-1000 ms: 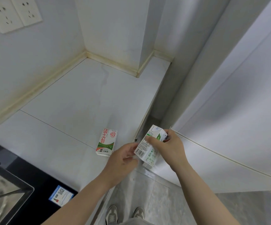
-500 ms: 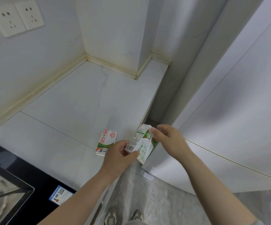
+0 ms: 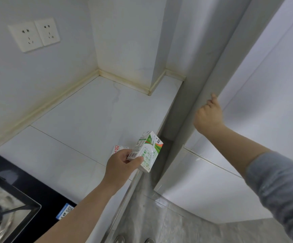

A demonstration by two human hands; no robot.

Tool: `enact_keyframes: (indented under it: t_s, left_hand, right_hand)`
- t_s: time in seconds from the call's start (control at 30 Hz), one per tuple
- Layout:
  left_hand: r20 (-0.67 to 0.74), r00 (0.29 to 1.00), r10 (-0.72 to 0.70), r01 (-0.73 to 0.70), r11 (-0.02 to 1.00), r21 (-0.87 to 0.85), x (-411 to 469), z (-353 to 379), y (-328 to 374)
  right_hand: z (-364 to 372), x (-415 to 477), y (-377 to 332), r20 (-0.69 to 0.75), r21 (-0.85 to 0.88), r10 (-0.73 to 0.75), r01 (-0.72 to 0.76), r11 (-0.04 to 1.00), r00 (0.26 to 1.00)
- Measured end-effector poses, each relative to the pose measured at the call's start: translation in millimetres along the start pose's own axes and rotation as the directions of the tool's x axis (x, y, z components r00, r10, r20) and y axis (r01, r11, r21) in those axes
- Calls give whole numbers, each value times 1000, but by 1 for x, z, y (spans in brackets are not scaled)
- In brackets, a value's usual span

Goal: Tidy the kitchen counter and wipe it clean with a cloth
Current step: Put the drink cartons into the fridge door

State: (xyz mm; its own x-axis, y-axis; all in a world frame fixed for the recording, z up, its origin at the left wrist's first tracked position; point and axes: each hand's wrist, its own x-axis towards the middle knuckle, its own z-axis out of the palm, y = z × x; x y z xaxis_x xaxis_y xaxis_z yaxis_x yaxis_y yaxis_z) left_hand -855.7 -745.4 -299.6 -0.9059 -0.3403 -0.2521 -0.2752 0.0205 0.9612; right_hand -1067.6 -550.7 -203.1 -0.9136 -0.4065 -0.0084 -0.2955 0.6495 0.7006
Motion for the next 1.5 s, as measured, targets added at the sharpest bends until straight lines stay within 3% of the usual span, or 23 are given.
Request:
enact_keyframes:
  t_s: [0.2, 0.33, 0.4, 0.47, 0.53, 0.63, 0.77, 0.97, 1.03, 1.13, 1.27, 1.37, 1.5]
  left_hand:
    - [-36, 999, -5, 4, 1000, -5, -9, -11, -4]
    - [-62, 998, -11, 10, 1000, -24, -12, -21, -10]
    - [-81, 996, -20, 16, 999, -44, -12, -27, -12]
    - [-111, 993, -41, 33, 997, -71, -12, -34, -13]
    - [-122, 991, -55, 46, 996, -80, -10, -38, -14]
    - [-126, 990, -68, 58, 995, -76, -8, -47, -16]
    - [-122, 988, -96, 87, 993, -79, -4, -54, -21]
    - [-89, 989, -122, 110, 986, -128, 0, -52, -27]
    - [-63, 988, -141, 127, 973, -194, 1, -48, -28]
    - [-7, 985, -172, 161, 931, -327, 2, -43, -26]
    - [89, 981, -173, 192, 925, -327, 5, -41, -22]
    - [53, 987, -151, 156, 981, -116, 16, -42, -22]
    - [-245, 969, -13, 105, 924, 367, 34, -52, -40]
  right_hand:
    - [-12, 2, -12, 79, -32, 76, -73, 997, 994]
    - [-32, 4, -19, 197, 51, 97, -109, 993, 976]
    - [-31, 0, -23, 352, 207, 67, -147, 967, 934]
    - [-26, -6, -42, 458, 437, -5, -221, 872, 889]
    - [-25, -15, -69, 396, 607, -49, -221, 763, 917]
    - [-31, -27, -111, 342, 851, -114, -255, 459, 933]
    - [-34, -39, -136, 290, 943, -177, -248, 224, 941]
    - [-30, -52, -154, 304, 911, -300, -368, -185, 904]
    - [-25, -55, -159, 331, 859, -397, -447, -248, 856]
    - [-23, -62, -165, 306, 747, -549, -553, -368, 778]
    - [-26, -68, -163, 266, 529, -564, -607, -593, 782]
    - [-26, -71, -160, 294, 492, -500, -577, -652, 815]
    - [-19, -72, -154, 361, 552, -368, -514, -656, 857]
